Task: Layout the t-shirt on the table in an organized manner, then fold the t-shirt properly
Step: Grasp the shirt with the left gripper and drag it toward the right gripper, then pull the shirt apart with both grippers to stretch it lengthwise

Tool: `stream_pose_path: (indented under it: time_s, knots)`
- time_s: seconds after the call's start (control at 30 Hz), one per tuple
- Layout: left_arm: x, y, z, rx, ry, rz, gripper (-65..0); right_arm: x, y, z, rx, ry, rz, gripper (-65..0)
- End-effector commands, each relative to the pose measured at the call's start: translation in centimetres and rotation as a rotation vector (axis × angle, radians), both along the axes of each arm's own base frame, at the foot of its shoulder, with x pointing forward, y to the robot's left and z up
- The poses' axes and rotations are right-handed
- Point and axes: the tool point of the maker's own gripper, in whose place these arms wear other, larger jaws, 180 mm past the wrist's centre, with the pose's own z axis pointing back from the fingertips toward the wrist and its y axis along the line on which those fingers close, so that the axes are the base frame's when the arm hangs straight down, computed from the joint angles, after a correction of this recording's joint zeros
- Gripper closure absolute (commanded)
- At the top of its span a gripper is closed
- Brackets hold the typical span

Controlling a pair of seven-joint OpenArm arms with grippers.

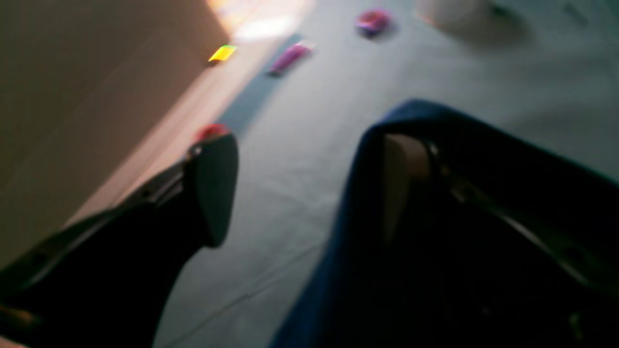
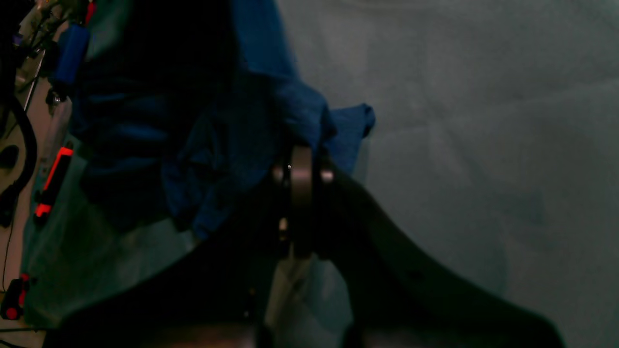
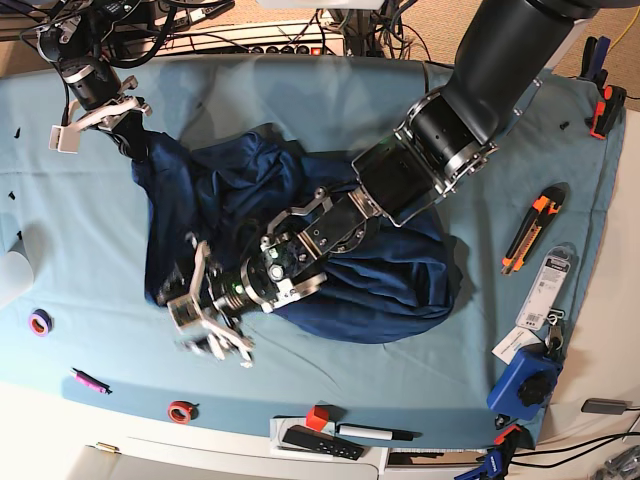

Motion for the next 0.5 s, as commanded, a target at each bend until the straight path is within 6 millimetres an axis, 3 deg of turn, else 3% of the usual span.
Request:
stream_pose_path:
  time_s: [0.0,0.13,0.23,0.47]
  knots:
    - [0.9,-0.7,3.9,-0.086,-0.063,0.032,-43.6,0.3,-0.3,1.0,-0.017,-0.040,0.002,0.0]
    - [3.0,1.0,4.2,-0.089,-0.074,0.172,-43.6,0.3,-0.3,1.0,-0.017,-0.040,0.001,0.0]
    - [3.1,1.0,3.4,-0.033,-0.043,0.171,-43.6,0.4,-0.4,1.1,-0.018,-0.042,0.000,0.0]
    - [-0.5,-1.3,0.1,0.158,0.033,-0.087,-43.6,0.6,-0.4,1.2,-0.018,-0.050,0.000,0.0]
